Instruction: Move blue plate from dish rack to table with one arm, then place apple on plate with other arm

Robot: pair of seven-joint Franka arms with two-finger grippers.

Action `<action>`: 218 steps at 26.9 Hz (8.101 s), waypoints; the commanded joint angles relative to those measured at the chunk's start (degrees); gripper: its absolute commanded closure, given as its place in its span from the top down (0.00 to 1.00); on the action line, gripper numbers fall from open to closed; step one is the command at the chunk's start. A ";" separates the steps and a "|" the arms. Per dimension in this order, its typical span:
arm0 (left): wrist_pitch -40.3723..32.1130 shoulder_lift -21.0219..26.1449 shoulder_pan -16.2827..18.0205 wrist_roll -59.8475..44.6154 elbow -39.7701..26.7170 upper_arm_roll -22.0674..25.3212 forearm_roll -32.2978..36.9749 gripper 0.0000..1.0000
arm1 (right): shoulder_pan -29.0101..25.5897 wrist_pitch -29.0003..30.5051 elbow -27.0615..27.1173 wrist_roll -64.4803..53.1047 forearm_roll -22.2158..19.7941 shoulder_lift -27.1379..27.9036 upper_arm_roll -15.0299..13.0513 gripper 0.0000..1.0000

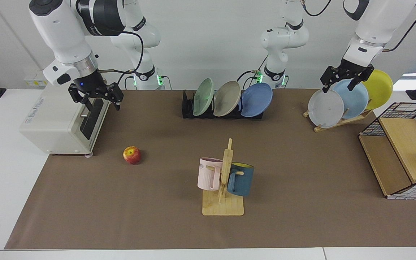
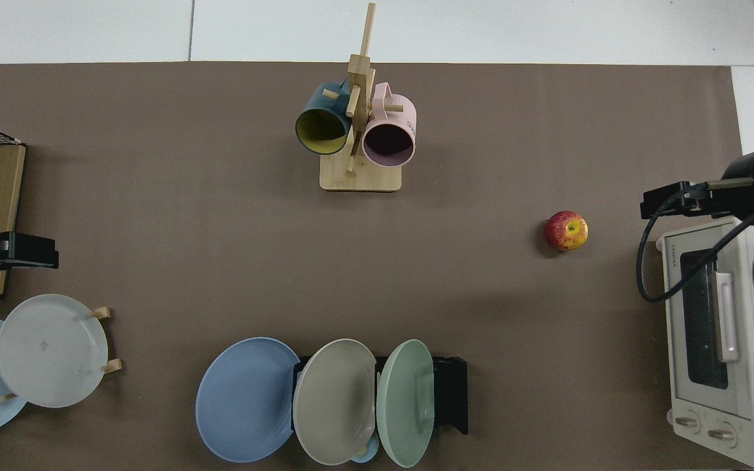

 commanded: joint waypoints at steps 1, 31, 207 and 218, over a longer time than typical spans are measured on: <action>0.15 -2.90 -1.67 -5.32 -2.70 -2.86 4.19 1.00 | -0.68 0.61 0.04 0.62 0.15 -0.01 0.46 1.00; 16.15 -20.74 -10.28 -20.53 -41.38 -17.37 7.72 1.00 | 0.63 16.25 -16.75 1.15 0.15 1.04 1.08 1.00; 16.94 7.38 3.43 -19.47 -13.00 -23.78 2.97 0.93 | 34.21 32.42 -12.53 57.57 -2.93 18.26 1.08 0.14; 8.60 6.77 -0.79 -11.13 -6.58 -11.84 2.89 1.00 | 36.50 36.56 -13.23 62.32 -2.84 22.31 1.16 0.21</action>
